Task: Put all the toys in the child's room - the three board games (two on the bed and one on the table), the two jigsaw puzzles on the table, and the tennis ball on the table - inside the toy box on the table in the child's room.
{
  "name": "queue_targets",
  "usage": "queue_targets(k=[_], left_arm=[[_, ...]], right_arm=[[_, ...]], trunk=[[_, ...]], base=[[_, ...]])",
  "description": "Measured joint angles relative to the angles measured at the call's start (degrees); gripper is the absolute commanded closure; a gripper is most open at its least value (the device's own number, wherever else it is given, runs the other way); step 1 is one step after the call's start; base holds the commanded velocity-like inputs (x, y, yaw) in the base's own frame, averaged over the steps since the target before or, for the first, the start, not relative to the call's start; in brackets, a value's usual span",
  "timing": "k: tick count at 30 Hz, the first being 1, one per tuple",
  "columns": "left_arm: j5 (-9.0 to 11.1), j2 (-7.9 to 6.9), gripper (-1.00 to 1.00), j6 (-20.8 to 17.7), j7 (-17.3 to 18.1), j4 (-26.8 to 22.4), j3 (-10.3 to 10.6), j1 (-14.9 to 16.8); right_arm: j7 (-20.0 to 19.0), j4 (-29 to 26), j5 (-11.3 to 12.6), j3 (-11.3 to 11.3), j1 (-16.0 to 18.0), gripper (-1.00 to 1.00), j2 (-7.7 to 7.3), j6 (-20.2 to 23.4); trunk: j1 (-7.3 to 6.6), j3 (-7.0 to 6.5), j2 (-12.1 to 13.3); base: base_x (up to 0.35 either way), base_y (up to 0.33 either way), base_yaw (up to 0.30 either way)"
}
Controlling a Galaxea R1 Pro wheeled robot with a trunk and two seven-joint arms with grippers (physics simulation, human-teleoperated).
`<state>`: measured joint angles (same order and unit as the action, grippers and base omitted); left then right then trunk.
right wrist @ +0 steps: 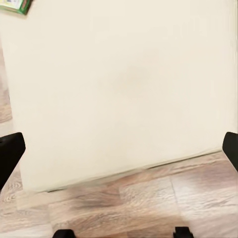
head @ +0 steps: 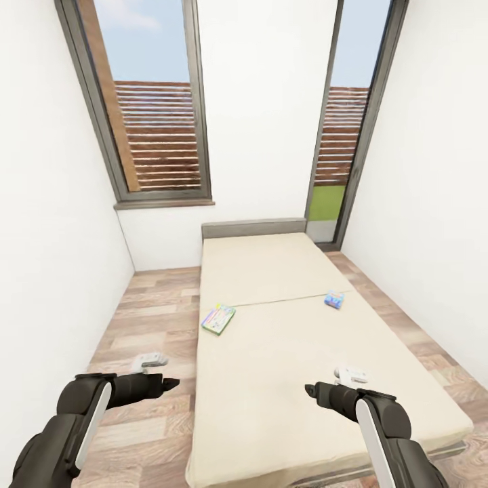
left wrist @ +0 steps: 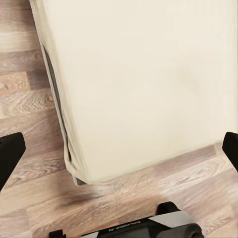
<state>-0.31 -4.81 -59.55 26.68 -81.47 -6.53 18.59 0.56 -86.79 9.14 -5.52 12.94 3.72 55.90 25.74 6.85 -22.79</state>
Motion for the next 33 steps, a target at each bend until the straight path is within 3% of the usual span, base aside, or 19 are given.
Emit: queue_targets(k=[14, 22, 33], left_arm=[[0.0, -0.02, -1.0, 0.0, 0.0, 0.0, 0.0, 0.0], [0.0, -0.02, -1.0, 0.0, 0.0, 0.0, 0.0, 0.0], [0.0, -0.02, -1.0, 0.0, 0.0, 0.0, 0.0, 0.0]], right_arm=[[0.1, 0.1, -0.1, 0.1, 0.0, -1.0, 0.05, 0.0], [0.3, 2.6, -0.4, 0.1, 0.0, -1.0, 0.08, -2.8], [0.2, 5.0, -0.1, 0.1, 0.0, -1.0, 0.01, -4.5]], trunk=[[0.0, -0.82, 0.0], [0.0, -0.94, 0.0], [-0.01, -0.95, 0.0]], base=[[0.0, 0.257, -0.235], [0.0, 0.255, -0.045], [0.025, 0.102, -0.003]])
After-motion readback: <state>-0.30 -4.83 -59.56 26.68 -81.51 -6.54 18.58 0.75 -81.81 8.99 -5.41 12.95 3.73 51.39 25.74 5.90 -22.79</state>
